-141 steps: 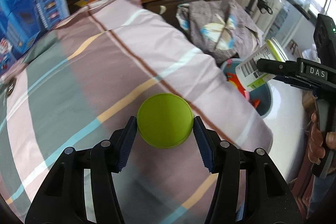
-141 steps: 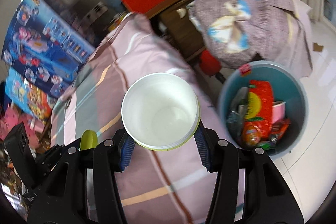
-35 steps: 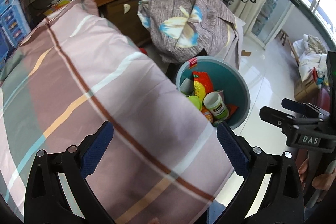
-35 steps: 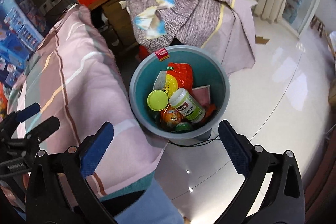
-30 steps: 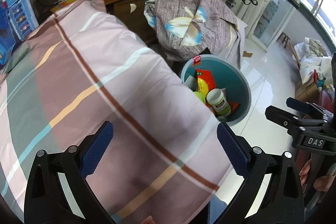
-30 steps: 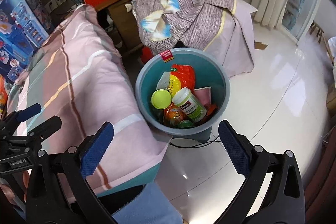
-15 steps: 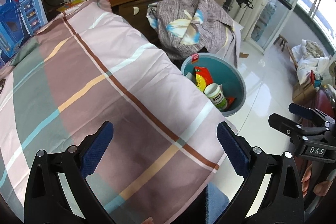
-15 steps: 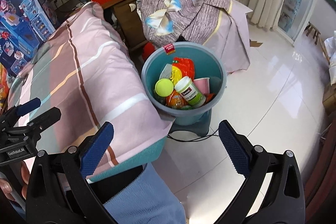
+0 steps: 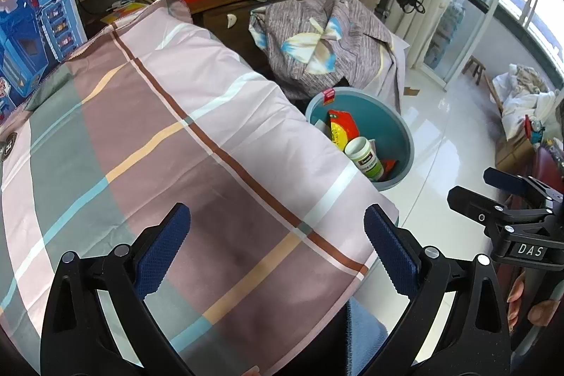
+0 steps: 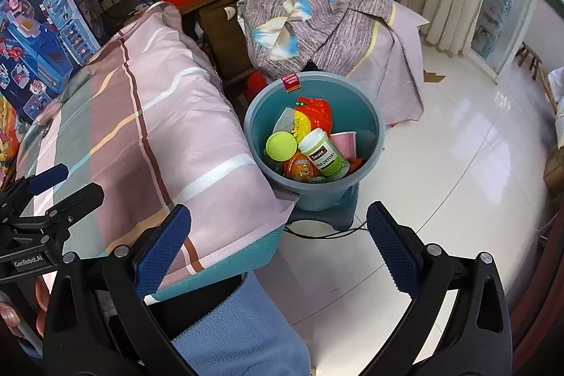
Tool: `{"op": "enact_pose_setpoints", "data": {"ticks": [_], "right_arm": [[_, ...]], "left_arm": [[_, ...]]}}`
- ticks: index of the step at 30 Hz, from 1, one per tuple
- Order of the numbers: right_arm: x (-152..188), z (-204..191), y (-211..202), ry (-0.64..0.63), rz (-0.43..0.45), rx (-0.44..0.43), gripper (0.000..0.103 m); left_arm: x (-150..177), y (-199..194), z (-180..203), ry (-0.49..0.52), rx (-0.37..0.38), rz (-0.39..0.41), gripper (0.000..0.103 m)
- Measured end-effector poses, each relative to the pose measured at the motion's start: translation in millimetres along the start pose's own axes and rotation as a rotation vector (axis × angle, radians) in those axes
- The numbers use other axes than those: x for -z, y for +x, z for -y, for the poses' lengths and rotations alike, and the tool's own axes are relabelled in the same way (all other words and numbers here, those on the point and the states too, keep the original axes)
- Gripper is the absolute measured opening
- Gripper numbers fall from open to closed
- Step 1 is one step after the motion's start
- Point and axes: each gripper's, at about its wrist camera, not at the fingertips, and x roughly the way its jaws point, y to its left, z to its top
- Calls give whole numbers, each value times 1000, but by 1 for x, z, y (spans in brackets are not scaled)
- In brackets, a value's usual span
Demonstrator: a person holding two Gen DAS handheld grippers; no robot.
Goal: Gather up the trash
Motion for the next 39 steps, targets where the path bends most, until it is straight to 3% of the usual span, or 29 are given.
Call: {"op": "enact_pose_setpoints", "data": {"ticks": [39], "right_arm": [[1,16,24,39,-30,14,96]], "left_arm": [[5,26,1,-6,-25,-24,99]]}}
